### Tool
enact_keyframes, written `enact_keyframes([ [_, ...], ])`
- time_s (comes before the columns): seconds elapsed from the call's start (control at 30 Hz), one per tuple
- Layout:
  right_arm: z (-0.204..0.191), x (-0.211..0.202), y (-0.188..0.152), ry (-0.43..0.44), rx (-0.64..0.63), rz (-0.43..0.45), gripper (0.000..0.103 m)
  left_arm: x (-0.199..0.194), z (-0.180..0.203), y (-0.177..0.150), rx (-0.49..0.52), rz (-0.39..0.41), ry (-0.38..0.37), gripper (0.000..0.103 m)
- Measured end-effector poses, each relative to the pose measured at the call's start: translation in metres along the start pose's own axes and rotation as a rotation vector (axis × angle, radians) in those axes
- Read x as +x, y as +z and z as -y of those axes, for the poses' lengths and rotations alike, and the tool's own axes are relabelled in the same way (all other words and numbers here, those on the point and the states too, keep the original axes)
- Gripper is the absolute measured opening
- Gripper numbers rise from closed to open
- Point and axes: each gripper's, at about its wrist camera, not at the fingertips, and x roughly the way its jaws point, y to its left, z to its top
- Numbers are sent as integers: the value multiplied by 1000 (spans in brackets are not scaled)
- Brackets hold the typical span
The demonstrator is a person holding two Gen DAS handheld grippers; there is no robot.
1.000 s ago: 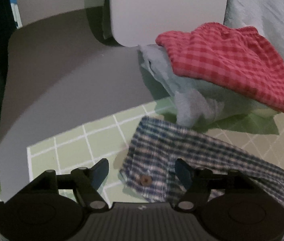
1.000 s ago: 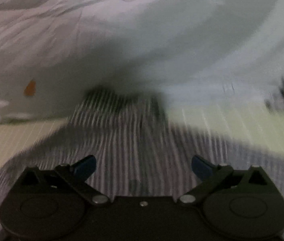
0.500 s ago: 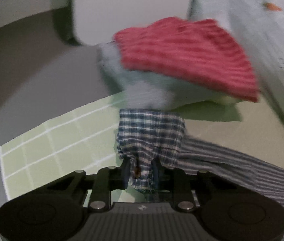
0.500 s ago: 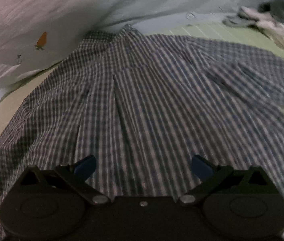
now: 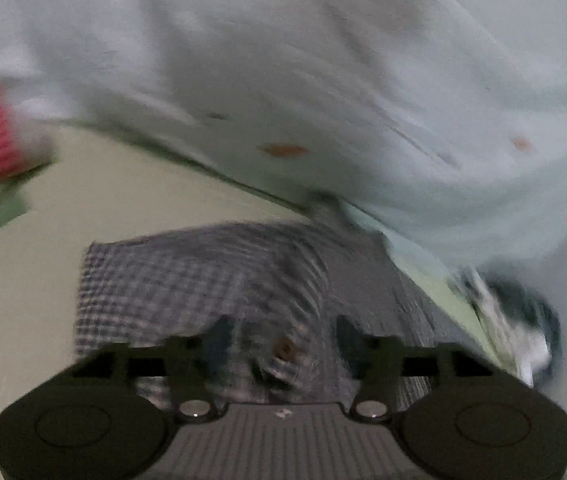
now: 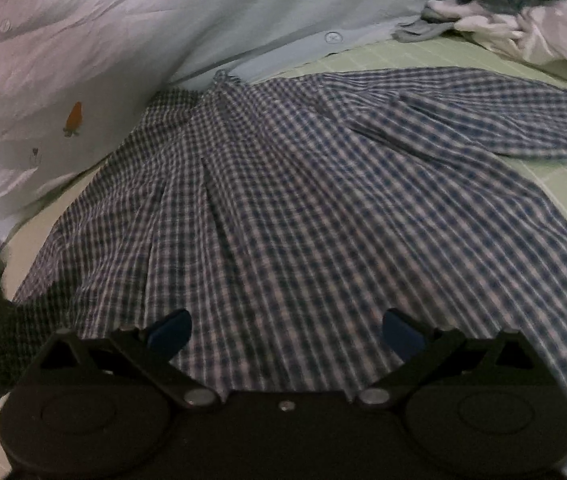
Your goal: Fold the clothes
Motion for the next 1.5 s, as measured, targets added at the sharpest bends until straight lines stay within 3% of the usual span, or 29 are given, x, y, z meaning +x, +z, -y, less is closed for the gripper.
enact_keyframes([
  [0.1, 0, -5, -5, 4, 3, 6, 103, 6, 12, -8, 69, -30, 81, 87],
  [0.2, -5, -6, -9, -42, -11, 15, 103, 14, 3, -14, 34, -91, 223, 90],
  [0.37, -37, -1, -7, 22, -92, 10, 103, 30, -15, -31, -21, -233, 420, 90],
  [0.47, -56, 2, -6, 61, -140, 7, 103, 36, -24, -43, -33, -311, 499, 90],
  [0.57, -76, 4, -5, 101, -189, 4, 102, 34, -28, -52, -44, -333, 502, 90],
  [0.67, -100, 4, -10, 173, -230, -21, 92, 33, -25, -54, -23, -339, 499, 90],
  [0.83, -115, 6, -20, 303, -180, -94, 71, 34, -19, -57, 7, -344, 485, 90],
  [1.0, -115, 12, -23, 325, -168, -124, 44, 45, -14, -63, 33, -375, 465, 91],
  [1.17, -122, 23, -21, 282, -174, -144, 46, 52, -11, -66, 65, -397, 449, 91],
  [1.4, -127, 32, -23, 240, -182, -141, 71, 59, -13, -67, 91, -435, 429, 91],
  [1.47, -131, 34, -24, 240, -200, -137, 72, 62, -13, -68, 104, -450, 423, 91],
  [1.5, -133, 35, -24, 245, -208, -138, 68, 62, -11, -67, 115, -454, 418, 91],
])
